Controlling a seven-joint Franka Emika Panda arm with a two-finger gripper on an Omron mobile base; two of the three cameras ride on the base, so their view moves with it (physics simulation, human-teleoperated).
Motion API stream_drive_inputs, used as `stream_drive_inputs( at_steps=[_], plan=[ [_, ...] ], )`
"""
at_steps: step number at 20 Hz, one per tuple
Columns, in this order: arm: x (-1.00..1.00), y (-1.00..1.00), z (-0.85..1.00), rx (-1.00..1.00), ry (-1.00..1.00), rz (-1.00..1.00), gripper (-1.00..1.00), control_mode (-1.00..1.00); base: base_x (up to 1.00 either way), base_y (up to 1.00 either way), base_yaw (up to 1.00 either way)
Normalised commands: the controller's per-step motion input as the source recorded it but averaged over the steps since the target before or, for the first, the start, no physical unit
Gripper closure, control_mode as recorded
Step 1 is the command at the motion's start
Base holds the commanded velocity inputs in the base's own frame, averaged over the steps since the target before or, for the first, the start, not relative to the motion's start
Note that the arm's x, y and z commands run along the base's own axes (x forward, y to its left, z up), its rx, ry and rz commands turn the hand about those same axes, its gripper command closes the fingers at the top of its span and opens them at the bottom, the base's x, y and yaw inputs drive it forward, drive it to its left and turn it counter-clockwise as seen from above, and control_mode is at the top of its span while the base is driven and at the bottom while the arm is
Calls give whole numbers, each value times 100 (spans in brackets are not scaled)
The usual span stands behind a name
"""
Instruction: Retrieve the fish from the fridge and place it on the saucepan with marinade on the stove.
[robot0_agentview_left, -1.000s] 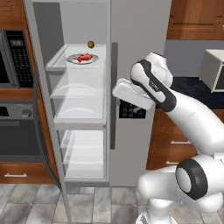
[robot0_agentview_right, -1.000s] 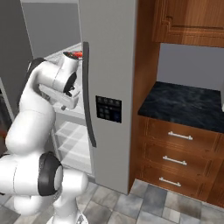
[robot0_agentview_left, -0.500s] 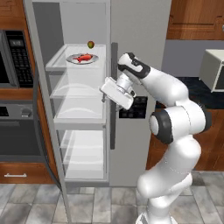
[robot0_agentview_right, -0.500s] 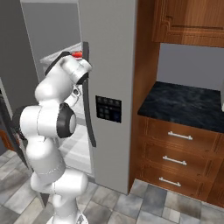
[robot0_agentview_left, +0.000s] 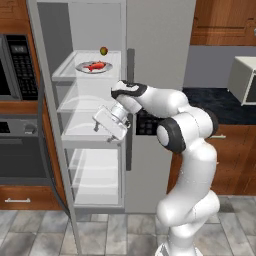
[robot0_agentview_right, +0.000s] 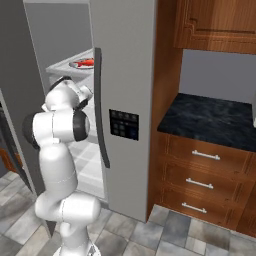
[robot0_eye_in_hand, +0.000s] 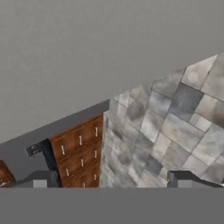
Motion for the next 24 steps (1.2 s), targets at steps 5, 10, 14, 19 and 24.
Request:
stream_drive_inputs(
  at_steps=[5, 10, 14, 19, 24],
  plan=[
    [22, 100, -57, 6, -19, -1, -100, -100, 0, 0, 0],
    [16, 100, -34, 7, -17, -7, -100, -100, 0, 0, 0],
    [34, 100, -25, 8, -11, -13, -100, -100, 0, 0, 0],
    [57, 100, -15, 9, -10, -21, -100, -100, 0, 0, 0],
    [76, 100, -3, 4, -12, -30, -100, -100, 0, 0, 0]
  ],
)
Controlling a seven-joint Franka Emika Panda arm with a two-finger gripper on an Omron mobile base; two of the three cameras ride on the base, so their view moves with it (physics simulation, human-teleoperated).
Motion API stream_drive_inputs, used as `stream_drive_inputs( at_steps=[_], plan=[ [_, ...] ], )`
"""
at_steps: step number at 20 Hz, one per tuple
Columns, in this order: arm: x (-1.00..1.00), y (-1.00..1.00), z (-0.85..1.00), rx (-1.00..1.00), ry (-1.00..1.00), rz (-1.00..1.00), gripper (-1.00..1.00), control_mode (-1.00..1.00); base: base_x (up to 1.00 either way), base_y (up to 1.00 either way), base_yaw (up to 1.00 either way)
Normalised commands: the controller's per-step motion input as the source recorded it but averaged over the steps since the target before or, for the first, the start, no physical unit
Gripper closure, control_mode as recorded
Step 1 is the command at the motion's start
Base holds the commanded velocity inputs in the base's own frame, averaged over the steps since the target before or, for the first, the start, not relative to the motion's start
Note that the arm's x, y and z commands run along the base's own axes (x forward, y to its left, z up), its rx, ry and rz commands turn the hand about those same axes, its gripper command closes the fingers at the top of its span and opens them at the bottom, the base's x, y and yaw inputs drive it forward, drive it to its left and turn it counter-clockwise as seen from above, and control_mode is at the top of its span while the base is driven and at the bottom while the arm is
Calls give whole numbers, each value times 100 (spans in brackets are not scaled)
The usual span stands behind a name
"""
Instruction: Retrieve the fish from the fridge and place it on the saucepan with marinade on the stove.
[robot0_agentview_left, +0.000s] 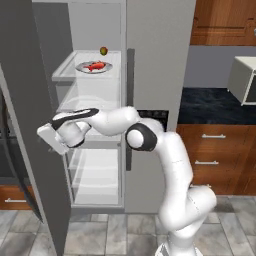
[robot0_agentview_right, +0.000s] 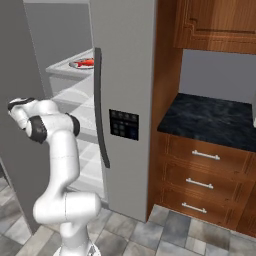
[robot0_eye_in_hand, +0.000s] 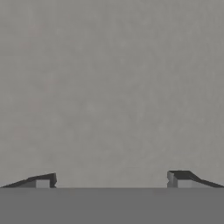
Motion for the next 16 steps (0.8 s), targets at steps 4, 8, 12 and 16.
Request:
stream_drive_inputs(
  at_steps=[4, 8, 12, 16],
  plan=[
    [88, 100, -10, 0, -10, -35, -100, -100, 0, 0, 0],
    [45, 95, 4, 0, -6, -33, -100, -100, 0, 0, 0],
    [-21, -5, 69, 2, 3, -20, -100, -100, 0, 0, 0],
    [-49, -64, 88, 1, 16, -13, -100, -100, 0, 0, 0]
  ],
)
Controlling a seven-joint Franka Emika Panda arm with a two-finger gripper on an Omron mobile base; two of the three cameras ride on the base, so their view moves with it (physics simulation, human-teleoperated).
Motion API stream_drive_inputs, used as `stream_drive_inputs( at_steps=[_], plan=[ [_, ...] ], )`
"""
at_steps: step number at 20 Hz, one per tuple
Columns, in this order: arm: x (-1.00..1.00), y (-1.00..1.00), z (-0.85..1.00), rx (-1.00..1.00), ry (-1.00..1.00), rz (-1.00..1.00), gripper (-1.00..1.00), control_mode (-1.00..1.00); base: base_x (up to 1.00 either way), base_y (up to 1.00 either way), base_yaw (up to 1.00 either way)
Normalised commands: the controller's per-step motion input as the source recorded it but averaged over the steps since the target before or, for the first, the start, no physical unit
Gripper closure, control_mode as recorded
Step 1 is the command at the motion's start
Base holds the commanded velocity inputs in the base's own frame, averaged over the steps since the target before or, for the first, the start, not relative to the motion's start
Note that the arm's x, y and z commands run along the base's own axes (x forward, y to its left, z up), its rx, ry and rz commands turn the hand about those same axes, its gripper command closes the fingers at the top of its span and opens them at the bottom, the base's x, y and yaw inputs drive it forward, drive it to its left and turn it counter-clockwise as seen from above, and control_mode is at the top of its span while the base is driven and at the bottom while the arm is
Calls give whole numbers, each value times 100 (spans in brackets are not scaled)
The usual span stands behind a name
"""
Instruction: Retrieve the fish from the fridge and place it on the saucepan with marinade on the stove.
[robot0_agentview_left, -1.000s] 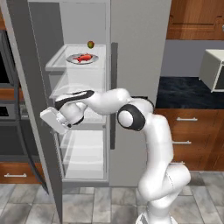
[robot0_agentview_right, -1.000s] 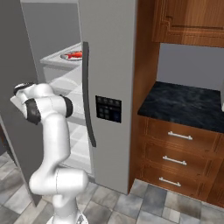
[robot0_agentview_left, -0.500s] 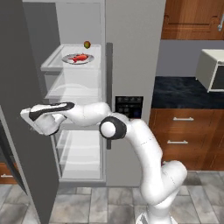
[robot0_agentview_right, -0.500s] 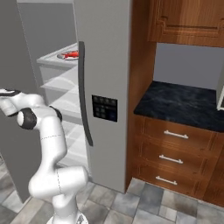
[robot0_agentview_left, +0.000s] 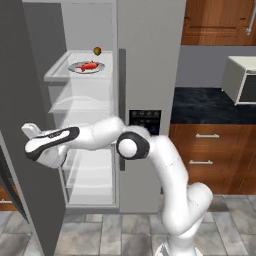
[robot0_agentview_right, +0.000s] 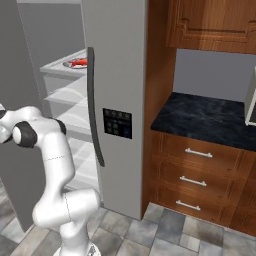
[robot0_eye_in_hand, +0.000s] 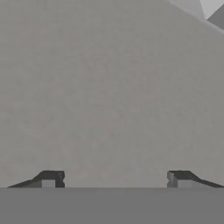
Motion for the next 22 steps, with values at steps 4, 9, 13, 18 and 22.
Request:
stream_drive_inputs(
  at_steps=[4, 9, 13, 18, 22],
  plan=[
    [-39, -79, 99, 0, 19, -13, -100, -100, 0, 0, 0],
    [-22, -70, 100, 0, 31, -13, -100, -100, 0, 0, 0],
    [-38, -58, 100, 0, 32, -11, -100, -100, 0, 0, 0],
    [-50, -56, 100, 0, 35, -10, -100, -100, 0, 0, 0],
    [-85, -73, 76, -12, 10, -2, -100, -100, 0, 0, 0]
  ],
)
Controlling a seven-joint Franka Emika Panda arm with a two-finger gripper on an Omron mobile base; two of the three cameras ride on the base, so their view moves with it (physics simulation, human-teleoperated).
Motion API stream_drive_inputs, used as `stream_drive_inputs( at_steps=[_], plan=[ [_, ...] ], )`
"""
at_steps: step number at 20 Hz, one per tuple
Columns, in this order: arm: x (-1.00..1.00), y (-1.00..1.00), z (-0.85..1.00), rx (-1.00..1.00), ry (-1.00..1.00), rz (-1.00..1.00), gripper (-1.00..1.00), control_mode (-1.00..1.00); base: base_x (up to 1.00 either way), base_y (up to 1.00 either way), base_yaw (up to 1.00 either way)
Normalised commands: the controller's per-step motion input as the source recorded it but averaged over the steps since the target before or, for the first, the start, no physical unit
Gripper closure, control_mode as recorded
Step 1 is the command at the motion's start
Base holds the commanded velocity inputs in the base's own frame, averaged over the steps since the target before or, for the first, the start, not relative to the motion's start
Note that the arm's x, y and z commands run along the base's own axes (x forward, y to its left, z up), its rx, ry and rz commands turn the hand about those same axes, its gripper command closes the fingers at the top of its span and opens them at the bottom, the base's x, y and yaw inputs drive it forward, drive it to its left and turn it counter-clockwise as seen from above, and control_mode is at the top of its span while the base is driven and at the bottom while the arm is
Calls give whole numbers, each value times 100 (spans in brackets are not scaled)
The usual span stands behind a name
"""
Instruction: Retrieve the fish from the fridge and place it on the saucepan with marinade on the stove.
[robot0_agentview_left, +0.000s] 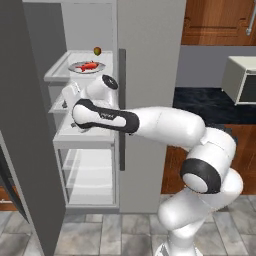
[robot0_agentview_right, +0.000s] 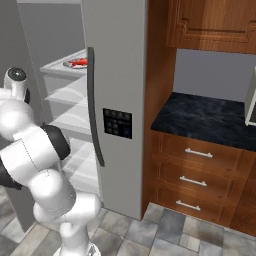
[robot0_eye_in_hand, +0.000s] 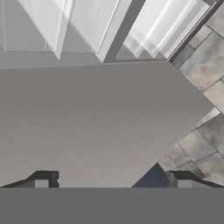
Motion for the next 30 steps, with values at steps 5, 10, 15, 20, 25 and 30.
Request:
stream_drive_inputs(
  at_steps=[5, 10, 15, 20, 25, 30],
  plan=[
    [-92, -100, 38, -27, -1, 6, -100, -100, 0, 0, 0],
    [-79, -100, 22, -27, 4, 13, -100, -100, 0, 0, 0],
    [-60, -100, 19, -29, 4, 23, -100, -100, 0, 0, 0],
    [-44, -92, 3, -20, -11, 53, -100, -100, 0, 0, 0],
    [-5, -72, -19, -18, -7, 70, -100, -100, 0, 0, 0],
    [7, -36, -45, -15, 0, 72, -100, -100, 0, 0, 0]
  ],
)
